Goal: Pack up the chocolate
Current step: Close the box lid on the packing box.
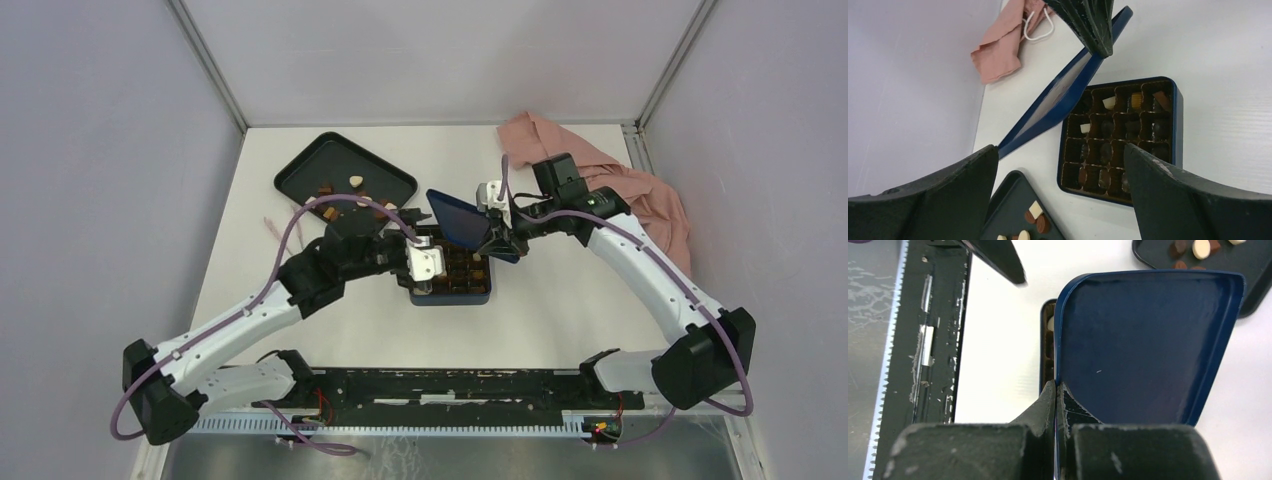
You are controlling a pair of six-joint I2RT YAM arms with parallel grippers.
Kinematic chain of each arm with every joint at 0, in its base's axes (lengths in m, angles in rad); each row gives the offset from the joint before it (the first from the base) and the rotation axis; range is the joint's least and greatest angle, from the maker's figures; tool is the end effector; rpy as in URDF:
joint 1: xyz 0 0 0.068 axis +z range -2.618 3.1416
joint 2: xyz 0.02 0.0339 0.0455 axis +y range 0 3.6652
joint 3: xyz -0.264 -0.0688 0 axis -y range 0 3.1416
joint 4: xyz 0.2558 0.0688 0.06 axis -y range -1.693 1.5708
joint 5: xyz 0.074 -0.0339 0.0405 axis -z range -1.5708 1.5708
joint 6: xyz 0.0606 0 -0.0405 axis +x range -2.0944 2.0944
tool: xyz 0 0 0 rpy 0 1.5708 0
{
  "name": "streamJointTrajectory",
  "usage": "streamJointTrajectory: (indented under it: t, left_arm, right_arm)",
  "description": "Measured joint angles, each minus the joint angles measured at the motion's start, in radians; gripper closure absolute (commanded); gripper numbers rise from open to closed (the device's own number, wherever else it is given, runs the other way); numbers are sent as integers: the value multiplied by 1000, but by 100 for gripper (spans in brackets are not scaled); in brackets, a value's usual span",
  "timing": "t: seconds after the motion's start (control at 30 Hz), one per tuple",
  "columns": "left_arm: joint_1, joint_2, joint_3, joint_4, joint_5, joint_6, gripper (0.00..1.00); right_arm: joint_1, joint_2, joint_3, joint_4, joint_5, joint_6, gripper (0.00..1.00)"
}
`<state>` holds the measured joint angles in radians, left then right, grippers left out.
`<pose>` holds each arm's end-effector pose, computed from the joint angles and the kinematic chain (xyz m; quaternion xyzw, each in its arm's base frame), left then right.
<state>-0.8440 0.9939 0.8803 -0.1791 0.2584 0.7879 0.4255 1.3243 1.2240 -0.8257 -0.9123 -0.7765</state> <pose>0.1638 -0.2075 0.3271 0.6324 0.4894 -0.1200 0.5883 0.2379 0.1604 0.3148 -0.5966 0.6234 0.3617 0.3530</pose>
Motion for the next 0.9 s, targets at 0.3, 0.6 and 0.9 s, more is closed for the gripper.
streamJointTrajectory:
  t: [0.3,0.6,0.9]
  left_arm:
    - [0,145,43,-7,32,94,15]
    - [0,198,49,30,33,138,55]
    - [-1,184,41,-74,62,194,98]
  right_arm:
    - [52,-6,-15,2,-74,0,100]
    - [71,-6,-23,2,-92,-1,100]
    - [63,18,-14,-9,-109,-15,100]
